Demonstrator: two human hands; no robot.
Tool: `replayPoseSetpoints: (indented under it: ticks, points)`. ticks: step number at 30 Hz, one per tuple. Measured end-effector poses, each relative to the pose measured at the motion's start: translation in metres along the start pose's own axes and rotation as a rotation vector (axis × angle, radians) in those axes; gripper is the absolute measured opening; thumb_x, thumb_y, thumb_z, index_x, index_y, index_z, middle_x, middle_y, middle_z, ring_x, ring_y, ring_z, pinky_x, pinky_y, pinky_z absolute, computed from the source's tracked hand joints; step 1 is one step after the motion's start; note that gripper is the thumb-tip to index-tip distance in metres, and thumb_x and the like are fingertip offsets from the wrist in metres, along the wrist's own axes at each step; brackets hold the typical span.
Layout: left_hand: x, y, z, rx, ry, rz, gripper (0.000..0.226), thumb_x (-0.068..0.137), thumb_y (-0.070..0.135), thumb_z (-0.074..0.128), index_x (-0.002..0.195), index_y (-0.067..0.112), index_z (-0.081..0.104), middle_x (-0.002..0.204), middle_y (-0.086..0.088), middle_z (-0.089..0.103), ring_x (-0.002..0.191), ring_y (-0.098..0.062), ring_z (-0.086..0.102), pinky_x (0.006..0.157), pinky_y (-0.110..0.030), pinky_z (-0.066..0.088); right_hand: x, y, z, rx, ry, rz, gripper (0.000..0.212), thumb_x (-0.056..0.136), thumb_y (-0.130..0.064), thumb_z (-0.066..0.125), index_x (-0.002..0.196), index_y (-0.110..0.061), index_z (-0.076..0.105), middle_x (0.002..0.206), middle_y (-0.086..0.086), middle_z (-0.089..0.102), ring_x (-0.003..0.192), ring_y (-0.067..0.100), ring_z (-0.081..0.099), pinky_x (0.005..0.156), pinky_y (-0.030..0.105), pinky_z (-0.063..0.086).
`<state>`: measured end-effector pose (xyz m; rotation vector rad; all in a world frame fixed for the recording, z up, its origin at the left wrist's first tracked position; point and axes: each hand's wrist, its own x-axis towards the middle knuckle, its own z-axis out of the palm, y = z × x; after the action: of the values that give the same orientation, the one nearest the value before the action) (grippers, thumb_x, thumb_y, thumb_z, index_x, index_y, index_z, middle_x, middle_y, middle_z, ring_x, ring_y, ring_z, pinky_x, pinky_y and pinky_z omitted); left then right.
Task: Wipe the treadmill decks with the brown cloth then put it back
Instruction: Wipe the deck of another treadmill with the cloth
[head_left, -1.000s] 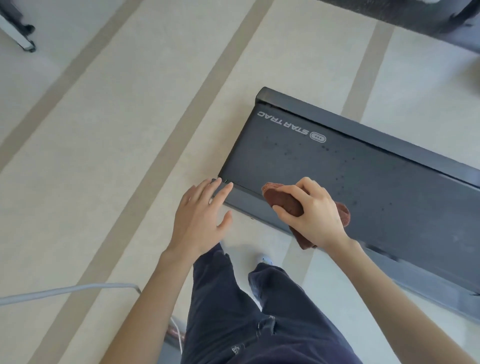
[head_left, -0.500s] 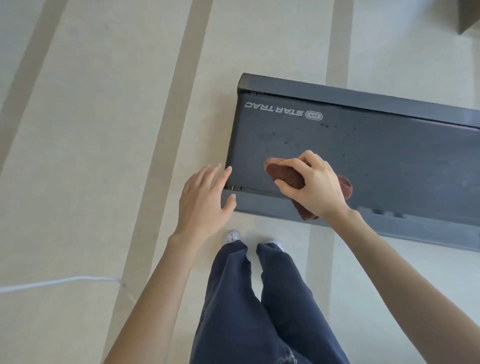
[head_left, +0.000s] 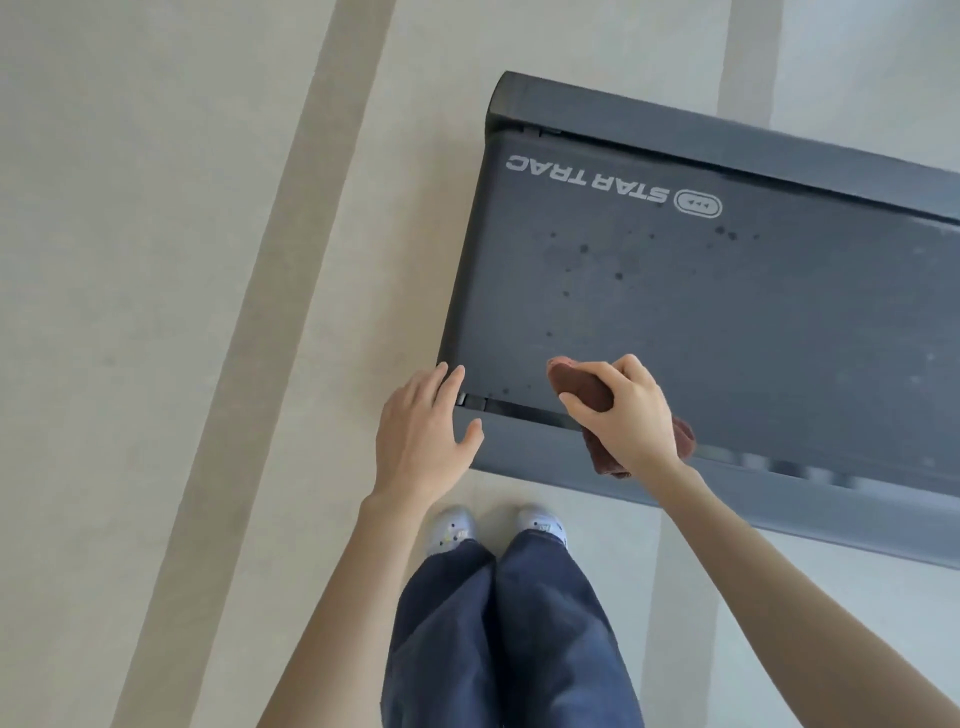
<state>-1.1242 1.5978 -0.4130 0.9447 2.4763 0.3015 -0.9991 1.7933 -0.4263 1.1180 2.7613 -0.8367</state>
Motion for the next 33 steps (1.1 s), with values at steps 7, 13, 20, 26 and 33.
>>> replayPoseSetpoints:
  ticks: [7, 13, 20, 26, 33]
  points:
    - [0.073, -0.059, 0.160, 0.067, -0.042, 0.044, 0.062, 0.091, 0.042, 0.045, 0.146, 0.019, 0.027, 0.155, 0.000, 0.022, 0.142, -0.018, 0.018, 0.114, -0.034, 0.019, 0.061, 0.079, 0.141, -0.076, 0.071, -0.098, 0.030, 0.079, -0.037, 0.071, 0.107, -0.026, 0.068, 0.086, 0.002, 0.048, 0.081, 0.027, 0.051, 0.076, 0.039, 0.045]
    - [0.128, -0.093, 0.235, 0.051, 0.042, 0.125, 0.066, 0.088, 0.036, 0.054, 0.145, 0.011, 0.031, 0.156, -0.006, 0.020, 0.143, -0.023, 0.018, 0.115, -0.040, 0.023, 0.097, 0.123, 0.228, -0.157, 0.205, -0.208, 0.035, 0.074, -0.035, 0.076, 0.106, -0.021, 0.069, 0.087, 0.008, 0.054, 0.079, 0.032, 0.053, 0.071, 0.040, 0.042]
    - [0.146, -0.111, 0.282, 0.084, 0.077, 0.220, 0.069, 0.088, 0.043, 0.039, 0.147, 0.010, 0.026, 0.157, -0.005, 0.013, 0.145, -0.020, 0.009, 0.115, -0.042, 0.020, 0.113, 0.143, 0.273, -0.197, 0.387, -0.334, 0.030, 0.076, -0.044, 0.065, 0.098, -0.024, 0.072, 0.087, 0.005, 0.059, 0.076, 0.029, 0.056, 0.066, 0.036, 0.043]
    - [0.148, -0.115, 0.290, 0.100, 0.152, 0.233, 0.070, 0.087, 0.045, 0.040, 0.148, 0.014, 0.025, 0.158, 0.000, 0.014, 0.145, -0.017, 0.012, 0.113, -0.039, 0.020, 0.193, 0.138, 0.251, -0.116, 0.388, -0.356, 0.032, 0.077, -0.046, 0.064, 0.100, -0.025, 0.071, 0.085, 0.004, 0.056, 0.081, 0.026, 0.056, 0.068, 0.036, 0.047]
    - [0.145, -0.115, 0.294, 0.112, 0.219, 0.240, 0.067, 0.088, 0.046, 0.039, 0.147, 0.015, 0.029, 0.157, 0.001, 0.017, 0.144, -0.015, 0.013, 0.112, -0.038, 0.022, 0.288, 0.122, 0.232, -0.167, 0.375, -0.322, 0.040, 0.081, -0.052, 0.062, 0.113, -0.028, 0.064, 0.098, 0.006, 0.051, 0.100, 0.026, 0.051, 0.071, 0.030, 0.034]
